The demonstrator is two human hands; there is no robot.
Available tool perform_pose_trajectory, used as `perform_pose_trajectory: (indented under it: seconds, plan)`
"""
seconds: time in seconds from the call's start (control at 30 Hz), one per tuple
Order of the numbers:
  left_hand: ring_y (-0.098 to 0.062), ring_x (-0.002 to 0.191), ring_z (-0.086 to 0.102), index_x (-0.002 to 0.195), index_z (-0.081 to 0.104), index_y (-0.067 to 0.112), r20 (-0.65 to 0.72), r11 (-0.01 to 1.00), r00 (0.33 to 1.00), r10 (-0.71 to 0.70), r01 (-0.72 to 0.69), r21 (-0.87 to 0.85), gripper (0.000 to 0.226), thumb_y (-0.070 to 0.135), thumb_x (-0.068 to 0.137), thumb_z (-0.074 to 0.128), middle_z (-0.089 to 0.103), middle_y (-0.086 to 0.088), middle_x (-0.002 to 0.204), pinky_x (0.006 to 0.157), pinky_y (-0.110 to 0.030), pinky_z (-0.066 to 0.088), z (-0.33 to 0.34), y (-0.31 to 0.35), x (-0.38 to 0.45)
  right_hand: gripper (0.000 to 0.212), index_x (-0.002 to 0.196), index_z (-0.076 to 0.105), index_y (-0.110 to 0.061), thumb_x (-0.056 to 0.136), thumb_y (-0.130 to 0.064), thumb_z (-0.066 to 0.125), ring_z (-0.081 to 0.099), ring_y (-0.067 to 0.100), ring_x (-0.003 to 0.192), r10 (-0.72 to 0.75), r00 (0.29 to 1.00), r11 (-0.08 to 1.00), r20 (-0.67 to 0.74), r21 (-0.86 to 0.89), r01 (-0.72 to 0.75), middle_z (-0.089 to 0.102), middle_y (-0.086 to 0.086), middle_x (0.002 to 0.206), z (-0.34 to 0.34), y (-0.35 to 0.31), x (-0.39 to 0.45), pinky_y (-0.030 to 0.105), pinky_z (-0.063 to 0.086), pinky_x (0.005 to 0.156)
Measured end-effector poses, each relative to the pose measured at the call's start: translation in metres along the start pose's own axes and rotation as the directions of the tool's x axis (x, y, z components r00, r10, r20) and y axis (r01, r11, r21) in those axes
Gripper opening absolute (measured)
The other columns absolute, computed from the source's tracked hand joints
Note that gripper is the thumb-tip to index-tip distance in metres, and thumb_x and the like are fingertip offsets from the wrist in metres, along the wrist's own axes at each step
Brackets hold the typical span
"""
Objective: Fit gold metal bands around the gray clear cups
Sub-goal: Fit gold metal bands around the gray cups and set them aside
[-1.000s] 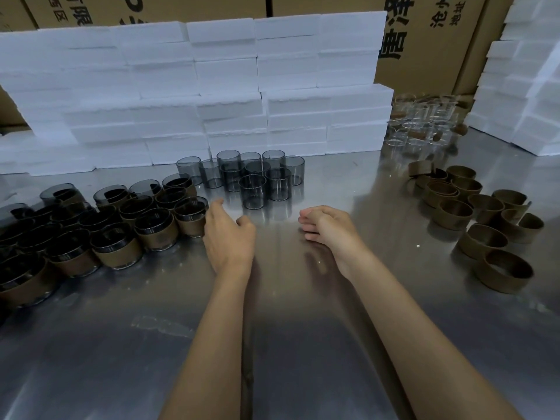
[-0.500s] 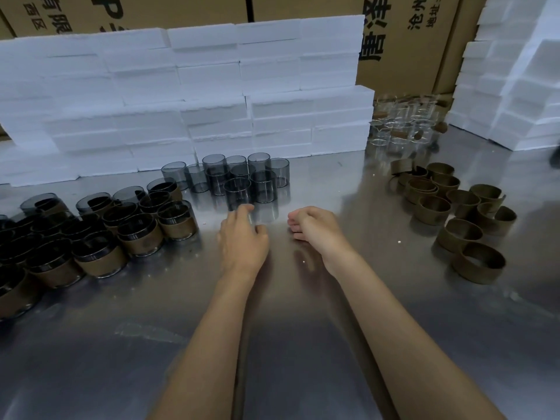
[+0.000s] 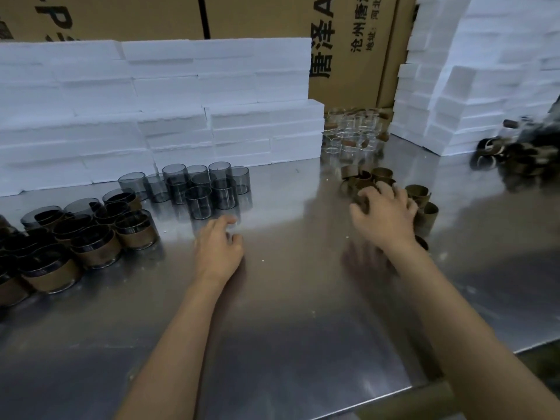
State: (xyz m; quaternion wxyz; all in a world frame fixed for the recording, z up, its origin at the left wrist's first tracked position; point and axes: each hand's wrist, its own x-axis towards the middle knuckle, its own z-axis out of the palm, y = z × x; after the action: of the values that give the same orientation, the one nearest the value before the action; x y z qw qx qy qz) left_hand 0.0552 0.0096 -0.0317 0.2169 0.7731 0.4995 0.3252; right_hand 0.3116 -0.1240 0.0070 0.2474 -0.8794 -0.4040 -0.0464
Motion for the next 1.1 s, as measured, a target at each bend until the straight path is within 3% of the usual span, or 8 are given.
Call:
perform_pose_trajectory:
  seconds: [0.17,0.3,0.5,0.63,0.77,0.93,1.0,1.1]
  plan:
    - [-0.032,0.123,0.052,0.128,0.064,0.013,0.004,1.0,1.0,0.003,-0.003,0.006,0.035,0.007,0.095,0.056,0.063,-0.012,0.128,0.108,-0.045,0.039,0.001,0.0,-0.001,0.07,0.152,0.039,-0.037,0.093,-0.074,0.042,0.002,0.042,0.154,0.232,0.963,0.972,0.135,-0.065,-0.225,0.016,0.009,0.168,-0.016,0.057,0.021,0.062,0.008,0.121]
    - [-0.032,0.126,0.051,0.129,0.064,0.014,0.004,0.999,1.0,-0.001,0.0,0.045,0.036,0.009,0.095,0.056,0.063,-0.01,0.129,0.109,-0.044,0.036,0.004,-0.001,0.002,0.069,0.153,0.04,-0.038,0.094,-0.074,0.041,0.001,0.041,0.155,0.252,0.936,0.967,0.247,-0.045,-0.249,0.015,0.007,0.169,-0.004,0.062,0.032,0.06,0.013,0.121]
    - [-0.03,0.128,0.049,0.13,0.063,0.017,0.003,0.998,1.0,-0.007,0.006,0.06,0.036,0.01,0.095,0.055,0.062,-0.008,0.131,0.109,-0.043,0.031,0.007,-0.002,0.005,0.058,0.154,0.042,-0.03,0.103,-0.057,0.041,0.002,0.038,0.155,0.099,0.956,0.993,0.277,0.035,-0.113,0.02,0.007,0.168,0.022,0.02,0.033,0.05,0.013,0.124]
    - [-0.029,0.128,0.048,0.13,0.063,0.016,-0.017,1.0,1.0,-0.009,0.01,0.026,0.037,0.009,0.094,0.055,0.06,-0.008,0.132,0.11,-0.042,0.032,0.007,-0.002,0.004,0.057,0.153,0.042,-0.026,0.103,-0.053,0.044,-0.002,0.036,0.156,0.016,0.952,0.994,0.306,0.094,-0.047,0.017,0.006,0.169,0.044,-0.023,0.033,0.053,0.012,0.125]
    - [-0.029,0.132,0.045,0.133,0.059,0.012,-0.089,0.994,0.995,-0.054,0.045,-0.096,0.039,0.008,0.094,0.058,0.052,-0.01,0.139,0.114,-0.039,0.033,0.006,-0.003,0.008,0.053,0.15,0.045,-0.025,0.104,-0.05,0.044,-0.005,0.033,0.157,-0.034,0.938,0.989,0.345,0.146,-0.018,0.015,0.002,0.17,0.061,-0.064,0.035,0.055,0.015,0.122]
    - [-0.03,0.14,0.038,0.148,0.042,0.013,-0.231,0.952,0.948,-0.22,0.158,-0.261,0.056,0.009,0.096,0.06,0.034,-0.012,0.153,0.109,-0.037,0.034,-0.002,-0.013,0.024,0.05,0.15,0.044,-0.028,0.103,-0.047,0.044,-0.003,0.03,0.158,-0.111,0.961,0.99,0.253,0.111,0.085,0.017,0.006,0.17,0.065,-0.101,0.025,0.054,0.0,0.123]
    - [-0.031,0.143,0.037,0.153,0.037,0.015,-0.244,0.943,0.937,-0.248,0.177,-0.28,0.061,0.009,0.097,0.057,0.029,-0.012,0.159,0.111,-0.039,0.034,-0.004,-0.017,0.033,0.046,0.145,0.05,-0.023,0.103,-0.042,0.046,0.008,0.03,0.156,-0.187,0.97,0.975,0.157,0.151,0.164,0.03,0.008,0.164,0.064,-0.115,0.013,0.051,0.007,0.123]
    - [-0.029,0.151,0.025,0.156,0.036,0.02,-0.203,0.955,0.957,-0.207,0.152,-0.254,0.059,0.009,0.1,0.053,0.02,-0.012,0.167,0.116,-0.038,0.029,-0.004,-0.022,0.048,0.04,0.135,0.059,-0.013,0.1,-0.032,0.052,0.035,0.027,0.141,-0.329,0.942,0.893,0.062,0.344,0.289,0.054,0.007,0.139,0.068,-0.14,-0.013,0.041,0.03,0.114]
